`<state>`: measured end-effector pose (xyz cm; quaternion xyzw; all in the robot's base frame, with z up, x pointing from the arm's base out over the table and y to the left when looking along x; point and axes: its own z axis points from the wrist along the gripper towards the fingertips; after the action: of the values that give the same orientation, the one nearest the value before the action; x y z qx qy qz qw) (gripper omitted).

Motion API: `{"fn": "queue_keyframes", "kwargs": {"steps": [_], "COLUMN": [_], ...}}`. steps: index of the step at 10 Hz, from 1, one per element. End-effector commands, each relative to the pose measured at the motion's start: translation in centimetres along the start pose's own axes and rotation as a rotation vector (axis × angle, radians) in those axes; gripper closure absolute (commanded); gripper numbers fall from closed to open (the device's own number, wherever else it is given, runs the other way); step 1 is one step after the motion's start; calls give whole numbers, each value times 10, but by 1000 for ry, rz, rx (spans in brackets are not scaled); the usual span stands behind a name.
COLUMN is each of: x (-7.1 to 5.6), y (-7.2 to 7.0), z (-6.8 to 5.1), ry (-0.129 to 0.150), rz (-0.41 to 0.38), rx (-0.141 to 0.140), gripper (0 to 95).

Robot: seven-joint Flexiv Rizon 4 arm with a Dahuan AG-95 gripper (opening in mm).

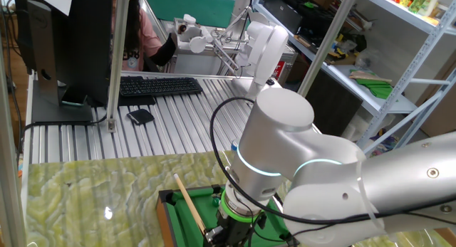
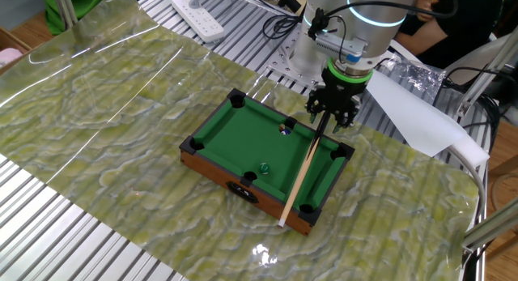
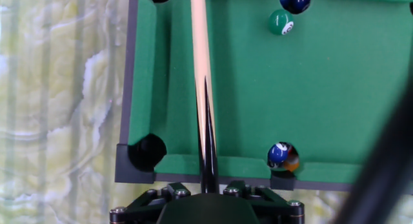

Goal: Hit the pool ball

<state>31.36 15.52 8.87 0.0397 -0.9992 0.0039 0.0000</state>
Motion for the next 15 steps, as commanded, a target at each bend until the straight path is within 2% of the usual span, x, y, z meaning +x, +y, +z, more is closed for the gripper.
{"fn": "queue_keyframes", "kwargs": {"steps": [1, 11, 12, 14, 15], "x": [0, -2, -2, -2, -2], "y": [1, -5, -4, -4, -4], "z": [4, 12, 12, 12, 12], "ry": [-5, -8, -8, -8, -6], "rz": [3, 1, 0, 0, -3], "rx": [3, 8, 8, 8, 8], "gripper": [570, 570, 760, 760, 950]}}
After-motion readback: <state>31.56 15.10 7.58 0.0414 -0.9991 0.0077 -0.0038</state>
